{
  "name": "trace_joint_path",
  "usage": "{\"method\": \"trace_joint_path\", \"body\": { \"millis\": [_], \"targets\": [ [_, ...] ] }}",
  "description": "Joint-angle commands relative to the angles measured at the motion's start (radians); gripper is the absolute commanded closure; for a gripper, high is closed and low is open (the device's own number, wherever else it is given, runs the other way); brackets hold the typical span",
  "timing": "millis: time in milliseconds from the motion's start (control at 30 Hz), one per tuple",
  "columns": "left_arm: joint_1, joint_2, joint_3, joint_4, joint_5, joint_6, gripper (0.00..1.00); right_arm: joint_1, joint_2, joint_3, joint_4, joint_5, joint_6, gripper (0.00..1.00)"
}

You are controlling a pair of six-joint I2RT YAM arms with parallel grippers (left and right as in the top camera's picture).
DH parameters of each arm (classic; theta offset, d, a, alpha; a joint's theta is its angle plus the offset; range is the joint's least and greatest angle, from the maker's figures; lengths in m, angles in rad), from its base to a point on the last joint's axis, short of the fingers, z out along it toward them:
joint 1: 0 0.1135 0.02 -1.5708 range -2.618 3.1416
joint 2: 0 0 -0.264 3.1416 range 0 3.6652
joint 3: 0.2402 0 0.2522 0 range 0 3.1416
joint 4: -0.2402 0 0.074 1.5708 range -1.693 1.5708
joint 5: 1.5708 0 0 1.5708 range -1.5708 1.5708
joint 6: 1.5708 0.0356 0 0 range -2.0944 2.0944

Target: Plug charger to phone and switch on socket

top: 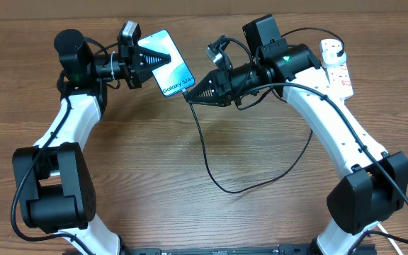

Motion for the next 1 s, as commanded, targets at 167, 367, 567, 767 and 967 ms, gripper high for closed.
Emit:
{"method": "trace_joint_path", "body": {
  "millis": [167, 367, 567, 767, 967],
  "targets": [
    [-0.001, 0.002, 0.011, 0.008, 0.021, 0.000, 0.96, -0.002, -0.017, -0.006, 0.003, -0.002, -0.003, 0.96],
    [-0.001, 0.002, 0.011, 0.008, 0.021, -0.003, 0.96, 0.010, -0.017, -0.006, 0.003, -0.002, -0.003, 0.96],
    [-0.001, 0.002, 0.011, 0.008, 0.021, -0.005, 0.96, 0.019, -0.017, -0.006, 0.004, 0.015, -0.003, 0.96],
    [-0.001, 0.002, 0.011, 0.008, 0.021, -0.014, 0.96, 0.018, -0.017, -0.006, 0.003, 0.021, -0.003, 0.96],
    [-0.001, 0.002, 0.011, 0.008, 0.022, -0.014, 0.96, 0.018, -0.017, -0.006, 0.011, 0.021, -0.003, 0.96]
  ]
}}
